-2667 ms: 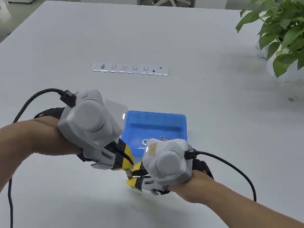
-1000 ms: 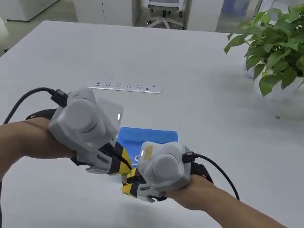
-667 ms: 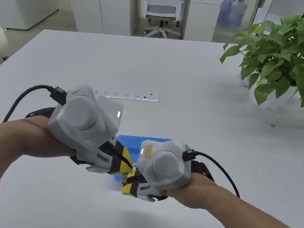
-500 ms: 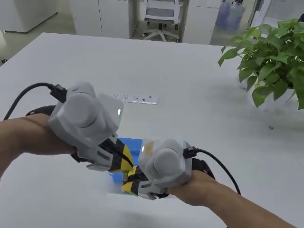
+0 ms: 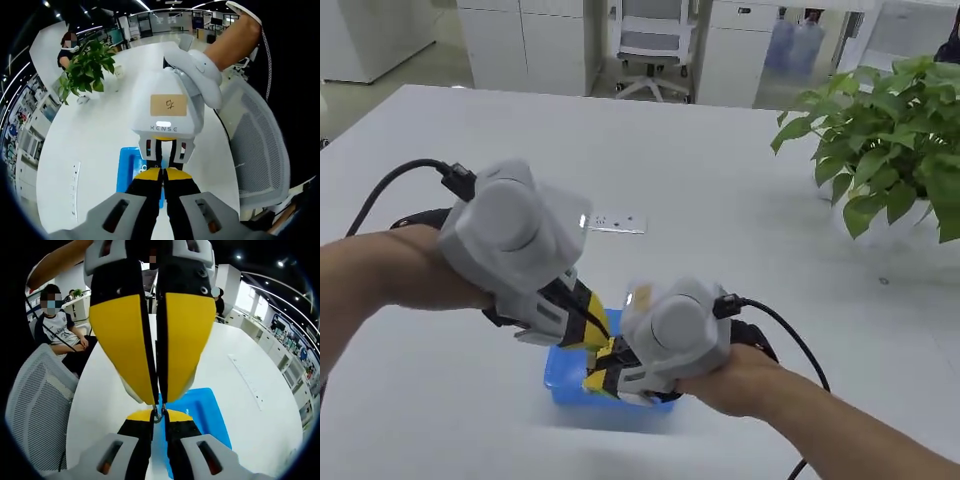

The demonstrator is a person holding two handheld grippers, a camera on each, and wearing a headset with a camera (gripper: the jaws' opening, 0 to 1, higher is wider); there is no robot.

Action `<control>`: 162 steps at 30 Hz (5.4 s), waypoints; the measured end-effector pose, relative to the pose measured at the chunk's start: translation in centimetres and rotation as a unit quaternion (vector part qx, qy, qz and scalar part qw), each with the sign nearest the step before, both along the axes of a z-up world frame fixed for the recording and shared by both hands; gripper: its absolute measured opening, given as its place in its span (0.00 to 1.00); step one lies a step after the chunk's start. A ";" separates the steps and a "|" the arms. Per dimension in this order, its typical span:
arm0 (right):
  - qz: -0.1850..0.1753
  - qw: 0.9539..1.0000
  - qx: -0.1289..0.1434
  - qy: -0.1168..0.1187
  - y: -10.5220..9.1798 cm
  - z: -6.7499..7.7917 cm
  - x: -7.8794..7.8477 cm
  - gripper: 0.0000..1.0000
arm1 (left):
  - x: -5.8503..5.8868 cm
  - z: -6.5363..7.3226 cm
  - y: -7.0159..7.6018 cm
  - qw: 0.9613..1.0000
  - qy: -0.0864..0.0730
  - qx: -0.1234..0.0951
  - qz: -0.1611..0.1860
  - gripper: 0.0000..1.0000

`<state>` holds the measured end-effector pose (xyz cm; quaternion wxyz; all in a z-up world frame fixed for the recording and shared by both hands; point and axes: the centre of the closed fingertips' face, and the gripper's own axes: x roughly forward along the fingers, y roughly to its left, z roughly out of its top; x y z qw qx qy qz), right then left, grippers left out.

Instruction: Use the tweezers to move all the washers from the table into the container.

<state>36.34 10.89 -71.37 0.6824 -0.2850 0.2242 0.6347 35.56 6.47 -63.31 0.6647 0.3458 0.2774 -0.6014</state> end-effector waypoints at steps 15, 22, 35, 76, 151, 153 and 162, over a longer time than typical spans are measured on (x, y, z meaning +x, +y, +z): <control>-0.006 1.000 -0.005 -0.002 -0.7 -0.8 2.7 0.10 | 2.5 -0.8 -0.5 1.000 0.002 -0.005 -0.001 0.05; -0.009 1.000 -0.008 0.004 -1.0 -1.7 3.7 0.10 | 3.5 -1.7 -0.7 1.000 0.005 -0.004 0.001 0.05; -0.012 1.000 -0.014 0.008 -1.2 -3.7 5.1 0.10 | 5.0 -3.6 -0.5 1.000 0.017 -0.008 0.010 0.05; -0.025 0.999 -0.031 0.034 -1.8 -7.7 7.2 0.11 | 7.1 -7.4 -0.7 0.999 0.035 -0.010 0.024 0.05; 0.035 0.996 -0.066 -0.053 -3.3 -1.5 1.3 0.05 | 1.1 -6.5 2.5 0.998 -0.008 0.065 -0.012 0.11; 0.035 0.996 -0.068 -0.053 -3.4 -1.4 1.1 0.05 | 0.9 -6.5 2.5 0.998 -0.009 0.065 -0.013 0.11; 0.038 0.995 -0.073 -0.055 -3.5 -1.2 0.3 0.05 | 0.5 -7.0 2.7 0.997 -0.013 0.073 -0.012 0.12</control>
